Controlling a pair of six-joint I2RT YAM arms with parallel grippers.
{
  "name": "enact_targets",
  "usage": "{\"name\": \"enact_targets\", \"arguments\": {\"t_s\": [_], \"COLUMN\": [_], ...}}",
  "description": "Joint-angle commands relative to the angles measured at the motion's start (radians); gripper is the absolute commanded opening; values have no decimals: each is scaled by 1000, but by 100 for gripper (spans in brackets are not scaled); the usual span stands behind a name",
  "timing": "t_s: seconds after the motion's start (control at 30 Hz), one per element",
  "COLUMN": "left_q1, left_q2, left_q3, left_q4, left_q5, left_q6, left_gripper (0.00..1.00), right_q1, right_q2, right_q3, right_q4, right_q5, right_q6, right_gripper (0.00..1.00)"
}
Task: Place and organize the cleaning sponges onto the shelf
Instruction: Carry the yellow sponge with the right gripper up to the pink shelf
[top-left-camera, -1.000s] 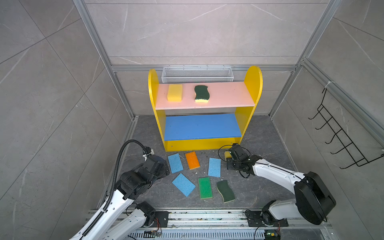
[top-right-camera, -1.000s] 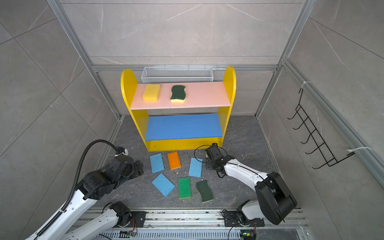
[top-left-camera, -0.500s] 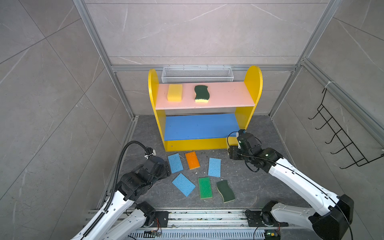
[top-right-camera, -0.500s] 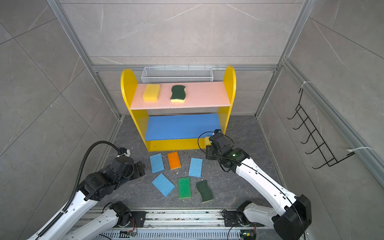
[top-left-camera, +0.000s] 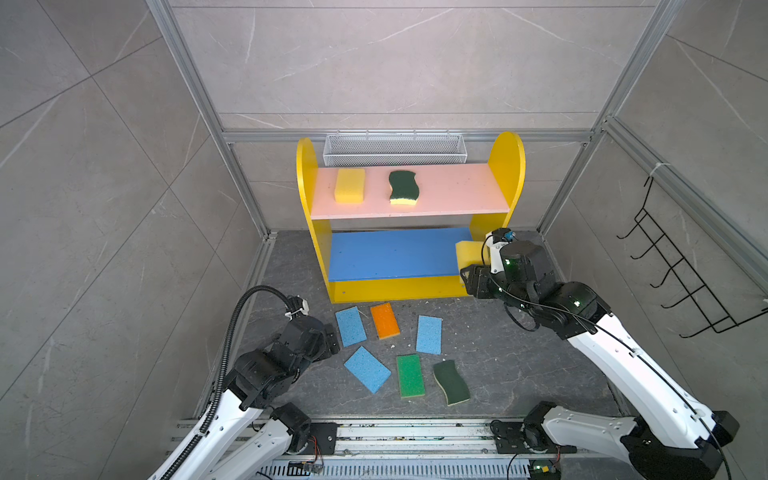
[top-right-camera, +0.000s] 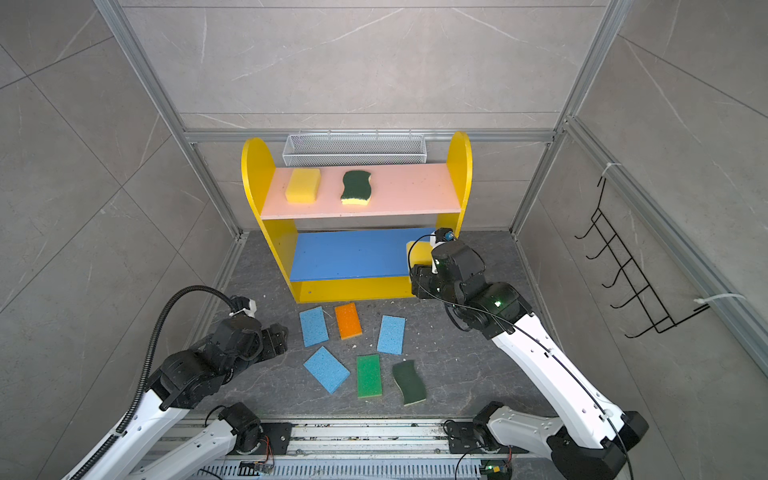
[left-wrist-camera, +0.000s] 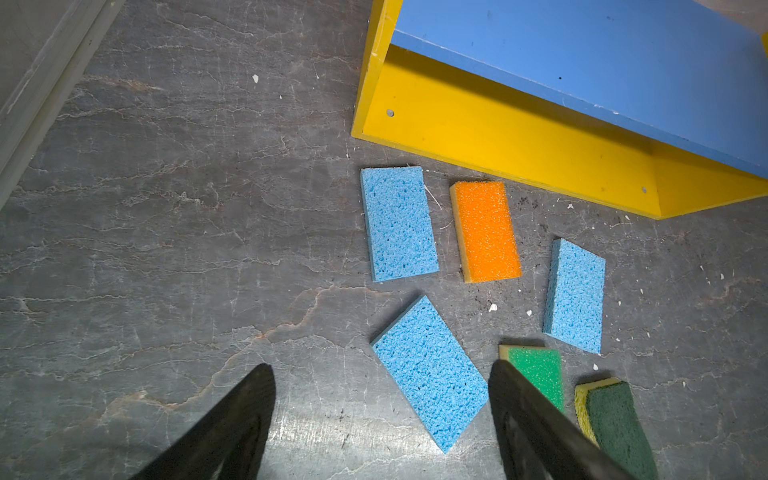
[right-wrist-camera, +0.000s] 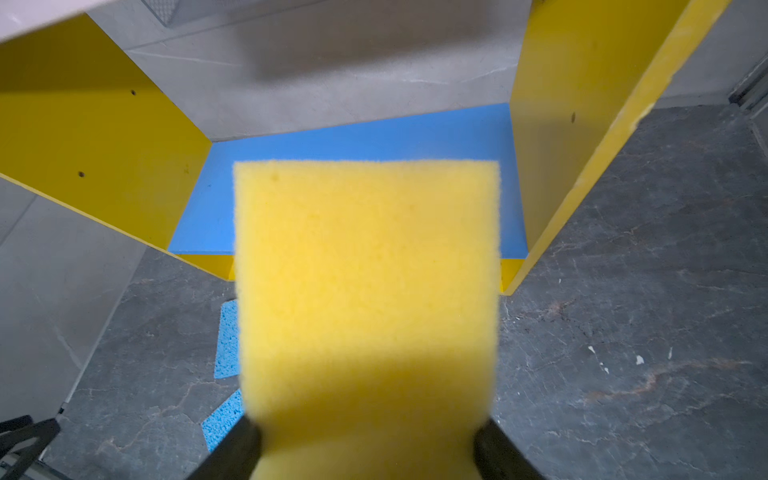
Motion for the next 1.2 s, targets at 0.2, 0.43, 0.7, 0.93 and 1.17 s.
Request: {"name": "enact_targets", "arguments": {"t_s": [0.2, 0.43, 0.7, 0.93, 1.17], "left_q1": [0, 1, 0, 0, 1], "left_q2": [-36, -37, -55, -48, -32], "left_q3": [8, 24, 21, 18, 19], "left_q4": [15, -15, -41, -38, -26], "left_q5": [-26, -36, -54, -59, -60], "left_q6": [14, 17, 4, -2, -4], "left_gripper": [83, 83, 83, 83, 83], "right_q1": [6, 6, 6, 6, 5], "right_q2": [76, 158, 262, 329, 390], "right_q3": [205, 309, 427, 512, 574], "right_q4": [-2, 91, 144, 166, 178], "right_q5": [-16, -7, -1, 58, 143], "right_q6": [-75, -105, -148, -199, -251], "right_gripper": [62, 62, 63, 63, 64]}}
